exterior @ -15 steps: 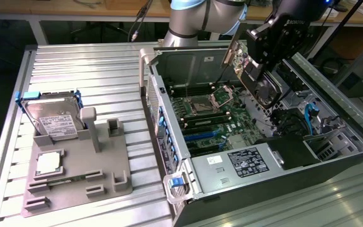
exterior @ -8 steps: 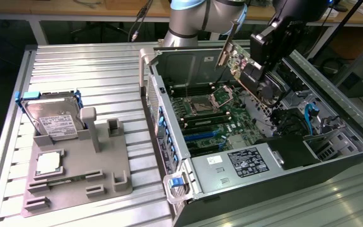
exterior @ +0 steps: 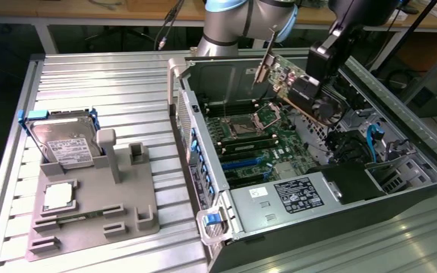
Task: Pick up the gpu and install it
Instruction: 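Insert the gpu into the slot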
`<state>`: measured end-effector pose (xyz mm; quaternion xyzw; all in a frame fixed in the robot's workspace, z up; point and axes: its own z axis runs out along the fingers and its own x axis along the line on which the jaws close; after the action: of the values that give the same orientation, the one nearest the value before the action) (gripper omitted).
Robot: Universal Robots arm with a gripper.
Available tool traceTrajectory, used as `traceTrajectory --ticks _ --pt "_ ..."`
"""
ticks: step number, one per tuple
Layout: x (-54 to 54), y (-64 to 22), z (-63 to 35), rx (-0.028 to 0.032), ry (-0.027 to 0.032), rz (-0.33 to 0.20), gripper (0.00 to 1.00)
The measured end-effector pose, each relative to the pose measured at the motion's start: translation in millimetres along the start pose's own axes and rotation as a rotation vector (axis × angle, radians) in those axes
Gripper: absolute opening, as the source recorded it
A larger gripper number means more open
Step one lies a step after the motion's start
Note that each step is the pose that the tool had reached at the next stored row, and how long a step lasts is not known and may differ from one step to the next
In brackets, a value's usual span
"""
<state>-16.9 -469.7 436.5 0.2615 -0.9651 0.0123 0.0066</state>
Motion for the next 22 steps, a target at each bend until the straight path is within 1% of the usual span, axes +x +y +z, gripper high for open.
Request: traceTrajectory --ticks 7,8,13,16,17,18,22 --pt "0.0 0.0 0.0 0.0026 -0.0027 -0.134 0.27" --pt "0.0 0.0 0.0 0.0031 -0.0032 -0.161 0.27" --pt "0.0 0.0 0.0 0.0048 -0.0051 -0.251 0.27" --pt "0.0 0.0 0.0 0.0064 -0.0067 -0.332 0.27" --pt "0.0 0.0 0.0 0.0072 -0.0074 -0.372 0.27" --pt "0.0 0.0 0.0 0.0076 -0.0079 -0.398 0.27" --pt "0.0 0.0 0.0 0.0091 -0.0095 -0.474 0.27"
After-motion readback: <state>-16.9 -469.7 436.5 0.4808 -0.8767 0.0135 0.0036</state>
